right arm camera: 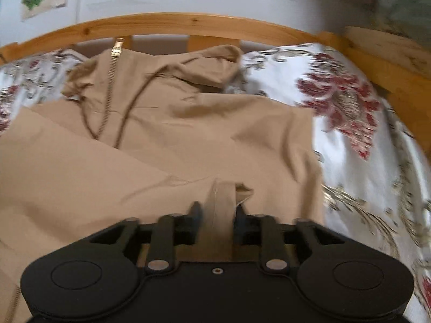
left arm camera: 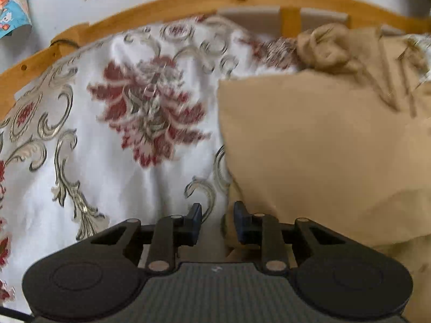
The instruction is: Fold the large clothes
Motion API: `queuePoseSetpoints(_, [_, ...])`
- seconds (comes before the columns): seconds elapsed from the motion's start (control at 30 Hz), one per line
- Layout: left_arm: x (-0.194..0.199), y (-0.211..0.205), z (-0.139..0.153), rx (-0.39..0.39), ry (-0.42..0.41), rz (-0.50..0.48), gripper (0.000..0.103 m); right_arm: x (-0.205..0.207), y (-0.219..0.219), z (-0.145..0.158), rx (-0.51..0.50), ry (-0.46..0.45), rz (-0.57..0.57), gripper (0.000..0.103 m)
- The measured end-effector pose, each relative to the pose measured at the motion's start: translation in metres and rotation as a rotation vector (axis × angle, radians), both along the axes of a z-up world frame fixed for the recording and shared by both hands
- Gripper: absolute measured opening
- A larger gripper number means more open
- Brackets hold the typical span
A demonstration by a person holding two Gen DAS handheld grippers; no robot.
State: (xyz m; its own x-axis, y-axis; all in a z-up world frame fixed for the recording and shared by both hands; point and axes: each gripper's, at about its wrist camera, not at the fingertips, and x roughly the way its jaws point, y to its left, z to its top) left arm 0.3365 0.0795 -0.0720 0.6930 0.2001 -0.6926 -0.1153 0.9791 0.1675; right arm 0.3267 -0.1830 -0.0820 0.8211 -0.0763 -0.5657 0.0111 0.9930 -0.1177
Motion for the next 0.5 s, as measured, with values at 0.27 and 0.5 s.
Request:
queuePoseSetpoints(0.27, [-0.004,0.001,0.007,0.014,-0.04,0.064,0.039,-0.033,0.03,-0.008,-0.161,-0.029,0.104,0.058])
queuePoseSetpoints(0.5, [0.002,-0.002,0.0,0.069,-0.012,0.044,0.051,-0.018,0.019,-0.016,-0.118,0.041,0.133,0.062])
